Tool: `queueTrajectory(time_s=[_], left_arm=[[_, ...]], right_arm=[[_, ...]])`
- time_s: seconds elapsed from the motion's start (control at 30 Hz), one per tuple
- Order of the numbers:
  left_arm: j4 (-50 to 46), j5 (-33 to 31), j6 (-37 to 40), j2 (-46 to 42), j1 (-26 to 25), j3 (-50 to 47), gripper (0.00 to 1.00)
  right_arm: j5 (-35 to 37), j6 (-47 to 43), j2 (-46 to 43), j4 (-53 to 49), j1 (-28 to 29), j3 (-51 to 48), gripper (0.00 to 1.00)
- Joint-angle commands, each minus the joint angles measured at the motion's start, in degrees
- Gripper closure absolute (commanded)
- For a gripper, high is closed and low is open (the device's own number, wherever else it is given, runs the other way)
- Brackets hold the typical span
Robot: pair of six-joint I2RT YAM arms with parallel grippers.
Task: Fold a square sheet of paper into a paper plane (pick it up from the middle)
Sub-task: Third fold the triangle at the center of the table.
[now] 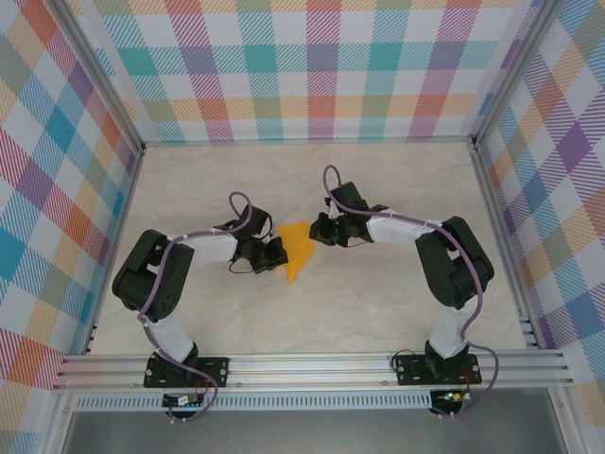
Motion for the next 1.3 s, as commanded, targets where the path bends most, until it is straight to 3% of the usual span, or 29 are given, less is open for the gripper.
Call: queueTrajectory(time_s=[0.0, 0.6, 0.97, 1.27], left_arm=[[-4.6, -4.1, 0.8, 1.6, -0.4, -0.4, 0.99], [-3.6, -2.8, 0.9, -0.5, -0.5, -0.4, 0.99], [-0.4, 4.0, 0.3, -9.5, -0.9, -1.1, 0.92], [-1.5, 4.2, -0.8, -5.2, -4.4, -0.7, 0.97]], right_arm=[[-4.1, 2.4, 2.0, 1.8, 1.9, -1.9, 0.93], [-3.3, 5.5, 8.0, 2.5, 4.0, -1.6, 0.94], [-1.7, 5.8, 8.1, 1.1, 4.0, -2.4, 0.95], [-1.3, 6.5, 8.5, 0.2, 4.0, -1.8, 0.95]])
